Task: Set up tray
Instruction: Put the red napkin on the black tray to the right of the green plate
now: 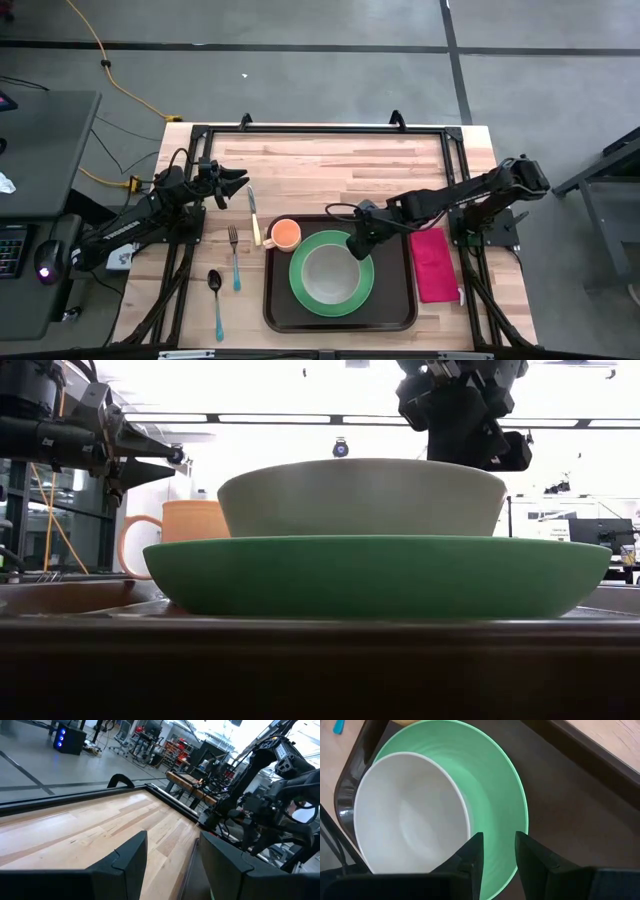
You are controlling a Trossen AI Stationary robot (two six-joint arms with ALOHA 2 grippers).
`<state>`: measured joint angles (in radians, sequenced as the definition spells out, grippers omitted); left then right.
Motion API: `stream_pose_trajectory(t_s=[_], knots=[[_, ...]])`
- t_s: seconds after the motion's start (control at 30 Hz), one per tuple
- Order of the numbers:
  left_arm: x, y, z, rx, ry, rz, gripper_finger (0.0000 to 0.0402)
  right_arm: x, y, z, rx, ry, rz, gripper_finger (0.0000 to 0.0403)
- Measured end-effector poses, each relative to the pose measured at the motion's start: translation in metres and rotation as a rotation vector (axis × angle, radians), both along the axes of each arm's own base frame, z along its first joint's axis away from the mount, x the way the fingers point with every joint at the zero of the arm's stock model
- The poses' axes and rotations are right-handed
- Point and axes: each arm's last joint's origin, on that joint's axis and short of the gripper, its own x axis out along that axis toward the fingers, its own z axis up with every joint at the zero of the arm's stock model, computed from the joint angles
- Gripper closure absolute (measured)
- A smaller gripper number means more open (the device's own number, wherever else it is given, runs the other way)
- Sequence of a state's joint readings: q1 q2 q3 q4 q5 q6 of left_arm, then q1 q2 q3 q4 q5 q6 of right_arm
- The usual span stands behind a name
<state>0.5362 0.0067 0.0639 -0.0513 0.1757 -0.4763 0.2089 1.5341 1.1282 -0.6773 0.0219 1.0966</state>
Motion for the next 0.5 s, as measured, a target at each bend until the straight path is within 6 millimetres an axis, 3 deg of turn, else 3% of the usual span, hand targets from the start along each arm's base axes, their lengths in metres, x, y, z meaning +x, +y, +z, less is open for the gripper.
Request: stream_pose_trajectory(t_s=[0.5], knots=[[0.0,0.0,0.0,0.0,0.0,0.0,0.019,-0.0079,-0.0049,-0.0042,0.053,0.113,0.052,0.032]])
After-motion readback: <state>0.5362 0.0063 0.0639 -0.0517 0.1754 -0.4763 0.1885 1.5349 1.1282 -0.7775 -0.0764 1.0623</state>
